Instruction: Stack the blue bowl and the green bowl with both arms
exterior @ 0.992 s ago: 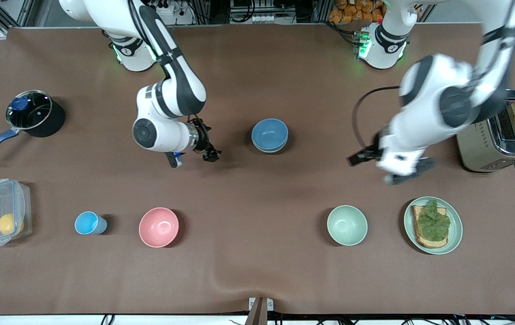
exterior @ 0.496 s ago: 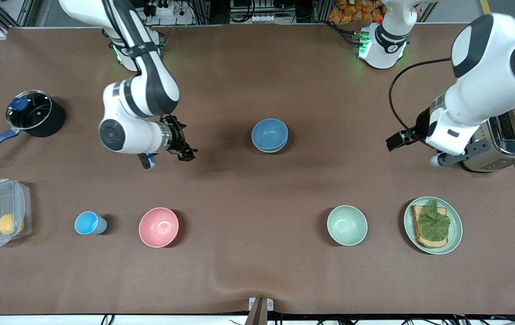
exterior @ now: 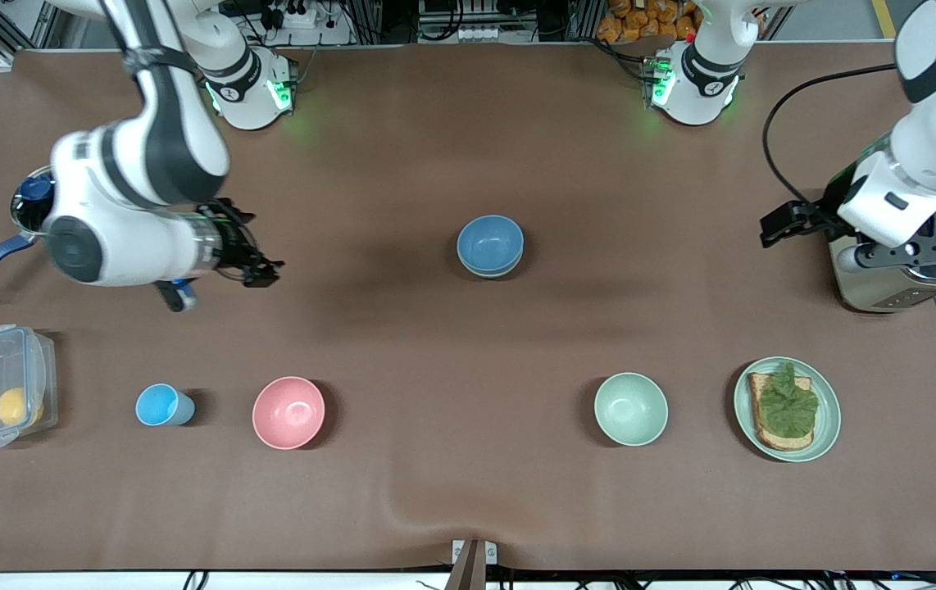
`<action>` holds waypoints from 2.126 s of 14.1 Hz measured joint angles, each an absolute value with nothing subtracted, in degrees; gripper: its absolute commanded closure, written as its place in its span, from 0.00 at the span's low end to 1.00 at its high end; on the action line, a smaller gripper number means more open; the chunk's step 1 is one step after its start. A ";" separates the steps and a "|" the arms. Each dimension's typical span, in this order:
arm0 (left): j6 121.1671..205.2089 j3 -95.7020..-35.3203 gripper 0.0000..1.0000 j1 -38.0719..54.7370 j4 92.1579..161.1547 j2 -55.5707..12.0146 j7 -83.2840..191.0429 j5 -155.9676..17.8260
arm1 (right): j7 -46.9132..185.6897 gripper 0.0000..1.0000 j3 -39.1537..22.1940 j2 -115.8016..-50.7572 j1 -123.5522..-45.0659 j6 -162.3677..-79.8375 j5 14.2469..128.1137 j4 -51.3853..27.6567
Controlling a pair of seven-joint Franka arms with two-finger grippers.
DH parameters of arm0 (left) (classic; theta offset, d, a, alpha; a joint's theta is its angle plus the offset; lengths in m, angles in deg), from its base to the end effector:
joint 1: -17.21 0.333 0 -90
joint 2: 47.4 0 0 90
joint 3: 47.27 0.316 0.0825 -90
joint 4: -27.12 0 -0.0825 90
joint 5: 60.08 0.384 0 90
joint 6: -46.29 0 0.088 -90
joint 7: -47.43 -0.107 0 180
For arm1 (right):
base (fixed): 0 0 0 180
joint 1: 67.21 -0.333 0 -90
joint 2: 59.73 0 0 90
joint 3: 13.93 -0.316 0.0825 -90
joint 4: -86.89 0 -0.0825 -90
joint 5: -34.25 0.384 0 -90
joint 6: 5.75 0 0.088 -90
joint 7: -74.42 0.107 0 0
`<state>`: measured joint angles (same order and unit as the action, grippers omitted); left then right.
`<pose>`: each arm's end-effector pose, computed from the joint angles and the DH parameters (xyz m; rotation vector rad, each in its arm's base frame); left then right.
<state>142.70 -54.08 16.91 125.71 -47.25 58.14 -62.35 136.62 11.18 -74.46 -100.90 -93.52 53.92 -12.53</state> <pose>0.5542 -0.0729 0.5616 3.1062 0.1057 -0.0719 0.5612 0.1389 0.4157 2.6192 -1.4475 -0.7384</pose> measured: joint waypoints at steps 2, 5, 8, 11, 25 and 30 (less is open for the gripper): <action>138.65 -52.91 0.00 16.14 121.28 -47.61 56.29 -62.25 | 129.89 0.00 10.96 -72.95 -97.42 -91.25 51.08 -11.69; 135.17 -52.43 0.00 15.89 118.14 -49.01 55.06 -60.80 | 119.19 0.00 7.94 -69.80 -91.64 -89.55 42.51 -11.38; 133.00 -52.52 0.00 15.35 115.98 -49.38 52.56 -57.97 | 107.21 0.00 6.44 -66.71 -85.56 -88.19 40.67 -10.77; 132.35 -52.60 0.00 15.07 114.67 -49.50 50.81 -57.25 | 96.31 0.00 0.59 -63.75 -75.21 -87.49 39.12 -9.83; 131.19 -53.79 0.00 14.88 114.52 -49.48 50.70 -58.99 | 89.73 0.00 -7.58 -57.88 -69.62 -85.17 35.34 -0.31; 131.05 -53.45 0.00 15.18 114.52 -49.48 50.70 -59.02 | 87.80 0.00 -7.55 -56.59 -69.58 -84.68 34.46 0.15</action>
<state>131.05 -53.45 15.18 114.52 -49.48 50.70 -59.02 87.80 -7.55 -56.59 -69.58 -84.68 34.46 0.15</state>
